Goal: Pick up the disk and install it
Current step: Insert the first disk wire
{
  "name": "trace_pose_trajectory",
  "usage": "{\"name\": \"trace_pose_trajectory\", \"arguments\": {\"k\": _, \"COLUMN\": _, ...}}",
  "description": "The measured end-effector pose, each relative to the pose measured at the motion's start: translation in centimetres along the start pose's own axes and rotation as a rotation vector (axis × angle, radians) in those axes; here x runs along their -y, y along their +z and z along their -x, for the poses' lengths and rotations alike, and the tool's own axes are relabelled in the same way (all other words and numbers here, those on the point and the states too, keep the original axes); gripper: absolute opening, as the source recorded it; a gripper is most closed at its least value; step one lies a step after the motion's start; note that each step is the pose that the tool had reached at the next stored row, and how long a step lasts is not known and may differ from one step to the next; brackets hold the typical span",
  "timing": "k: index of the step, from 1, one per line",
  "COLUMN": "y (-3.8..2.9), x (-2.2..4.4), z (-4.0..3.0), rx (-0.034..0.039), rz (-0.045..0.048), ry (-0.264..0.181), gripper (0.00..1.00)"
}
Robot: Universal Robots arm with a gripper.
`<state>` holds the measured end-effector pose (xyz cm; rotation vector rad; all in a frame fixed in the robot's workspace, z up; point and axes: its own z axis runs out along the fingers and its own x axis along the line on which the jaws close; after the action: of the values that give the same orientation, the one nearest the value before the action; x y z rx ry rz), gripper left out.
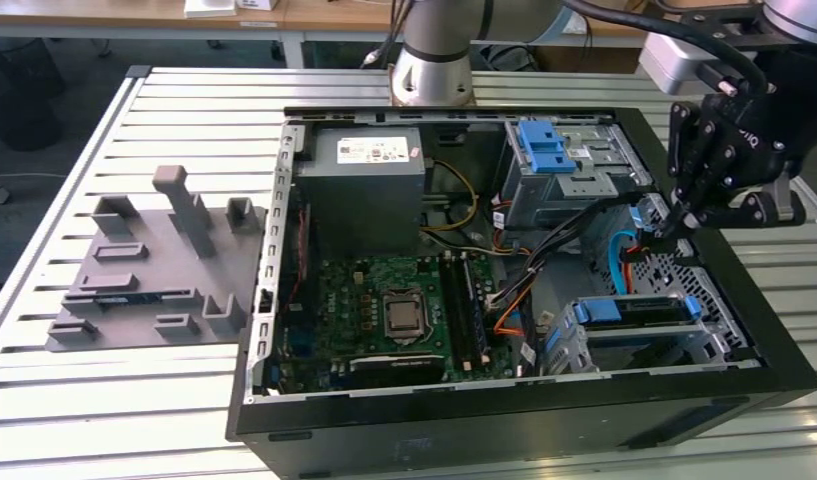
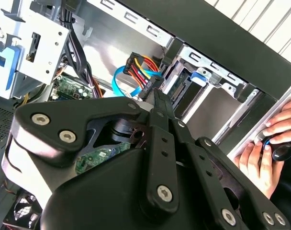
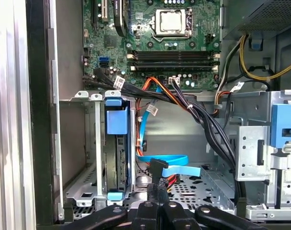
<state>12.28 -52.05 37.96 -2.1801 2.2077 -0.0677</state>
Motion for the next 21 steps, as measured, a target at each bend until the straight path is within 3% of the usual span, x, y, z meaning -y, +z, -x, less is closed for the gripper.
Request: {"name": "trace_pose_trajectory", "arguments": {"k": 21, "y": 0.43, "x": -0.02, "z": 0.71, "rx": -0.0001, "rz": 0.0, "ry": 0.0, "gripper": 0.11}}
